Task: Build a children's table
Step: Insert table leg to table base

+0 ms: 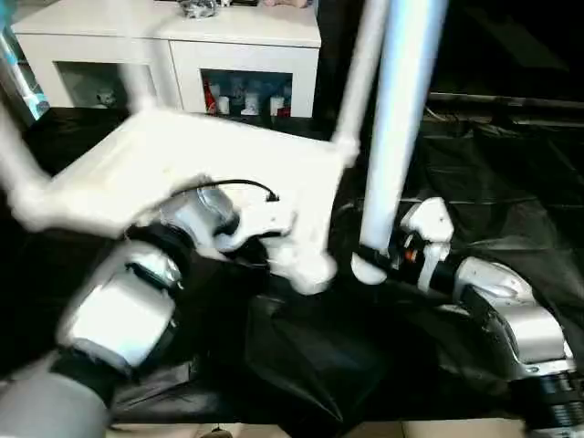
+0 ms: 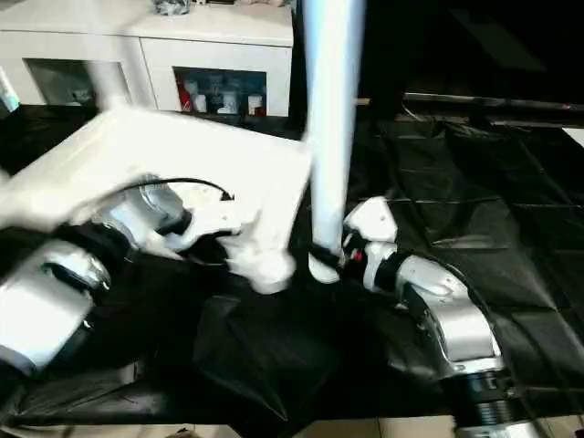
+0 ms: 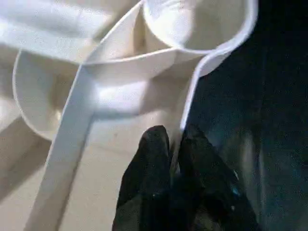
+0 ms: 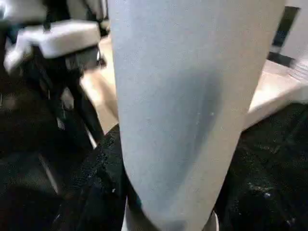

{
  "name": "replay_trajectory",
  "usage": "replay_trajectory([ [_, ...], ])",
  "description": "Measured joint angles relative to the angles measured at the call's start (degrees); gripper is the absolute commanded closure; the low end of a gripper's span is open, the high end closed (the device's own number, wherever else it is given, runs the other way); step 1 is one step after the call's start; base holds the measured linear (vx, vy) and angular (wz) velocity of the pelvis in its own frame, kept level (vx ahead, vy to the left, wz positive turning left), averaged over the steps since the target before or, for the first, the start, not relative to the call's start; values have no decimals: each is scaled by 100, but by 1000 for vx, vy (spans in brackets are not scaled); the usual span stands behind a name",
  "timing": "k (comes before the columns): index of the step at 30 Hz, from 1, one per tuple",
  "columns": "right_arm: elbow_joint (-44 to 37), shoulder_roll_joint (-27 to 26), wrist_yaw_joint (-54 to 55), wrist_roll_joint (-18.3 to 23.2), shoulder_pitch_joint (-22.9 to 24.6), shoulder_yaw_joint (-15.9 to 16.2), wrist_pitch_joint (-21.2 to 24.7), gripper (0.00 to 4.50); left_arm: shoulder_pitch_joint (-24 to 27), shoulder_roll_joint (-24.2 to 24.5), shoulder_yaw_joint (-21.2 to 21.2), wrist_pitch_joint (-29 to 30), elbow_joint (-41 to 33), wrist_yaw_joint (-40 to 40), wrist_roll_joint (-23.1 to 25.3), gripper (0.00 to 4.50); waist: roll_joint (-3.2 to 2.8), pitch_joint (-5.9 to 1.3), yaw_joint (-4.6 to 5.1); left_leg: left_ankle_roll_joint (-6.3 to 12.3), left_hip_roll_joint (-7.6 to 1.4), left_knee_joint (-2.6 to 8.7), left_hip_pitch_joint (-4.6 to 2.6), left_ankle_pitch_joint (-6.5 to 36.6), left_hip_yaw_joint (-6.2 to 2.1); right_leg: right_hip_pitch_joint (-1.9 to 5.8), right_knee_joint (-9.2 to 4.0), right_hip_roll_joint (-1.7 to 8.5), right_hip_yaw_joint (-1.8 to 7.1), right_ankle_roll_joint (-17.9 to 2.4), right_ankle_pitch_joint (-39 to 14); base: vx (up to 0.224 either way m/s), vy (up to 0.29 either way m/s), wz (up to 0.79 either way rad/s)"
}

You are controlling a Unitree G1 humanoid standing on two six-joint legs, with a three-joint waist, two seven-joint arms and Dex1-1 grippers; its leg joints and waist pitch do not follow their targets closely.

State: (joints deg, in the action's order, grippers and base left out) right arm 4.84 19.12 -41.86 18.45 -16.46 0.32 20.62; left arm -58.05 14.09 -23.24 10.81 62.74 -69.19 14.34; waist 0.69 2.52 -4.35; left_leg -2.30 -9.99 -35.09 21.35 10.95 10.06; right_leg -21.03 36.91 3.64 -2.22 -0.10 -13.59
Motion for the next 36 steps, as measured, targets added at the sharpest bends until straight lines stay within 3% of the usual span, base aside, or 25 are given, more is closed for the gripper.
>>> replay_trajectory([
  [3,-4,-181,251,283,-9,-254,295,259,326,-11,287,558,-537,425,-180,437,-1,0,36,-2,-1,14,-8,-2,2,-1,-2,-3,-1,-2,-1,0,0,0],
  [4,-6,-296,381,428,-17,-352,435,259,652,58,405,672,-1043,637,-180,444,-6,-3,74,-5,0,27,-24,-3,4,5,-7,-2,1,-2,-1,0,0,0],
  [7,-4,-369,573,529,-8,-471,649,259,1393,216,602,578,-2099,825,-249,448,-9,-4,113,-16,-1,58,-29,-10,4,4,-27,-3,-4,-2,-1,0,0,0],
  [10,-2,-393,658,555,2,-478,701,259,1958,343,601,457,-2903,835,-343,448,-8,-4,93,-23,-3,81,-27,-13,3,4,-50,-6,-13,-3,-2,0,0,0],
  [16,-2,-431,712,615,-10,-485,854,259,2610,361,639,575,-3908,1178,-347,448,-6,-4,79,-20,-1,96,-13,-10,7,6,-90,-6,-15,-3,-2,0,0,0],
  [17,-1,-419,717,616,-12,-494,872,259,2680,355,659,567,-3998,1207,-355,448,-5,-4,80,-18,0,97,-10,-9,7,5,-94,-6,-16,-3,-2,0,0,0],
  [18,12,-407,717,616,-22,-498,875,259,2700,314,687,553,-4014,1222,-408,404,0,-2,80,-17,0,97,-8,-9,8,3,-97,-6,-16,-3,-2,0,0,0],
  [23,73,-325,659,614,-205,-495,877,259,2772,196,824,655,-4006,1257,-688,362,14,6,48,-16,0,98,9,-9,8,-12,-98,-5,-19,-3,-2,0,0,0],
  [36,73,-257,546,607,-206,-433,877,259,2627,447,821,366,-3708,974,-859,362,17,12,88,-19,0,99,11,-10,8,-18,-95,-6,-17,-2,-1,0,0,0],
])
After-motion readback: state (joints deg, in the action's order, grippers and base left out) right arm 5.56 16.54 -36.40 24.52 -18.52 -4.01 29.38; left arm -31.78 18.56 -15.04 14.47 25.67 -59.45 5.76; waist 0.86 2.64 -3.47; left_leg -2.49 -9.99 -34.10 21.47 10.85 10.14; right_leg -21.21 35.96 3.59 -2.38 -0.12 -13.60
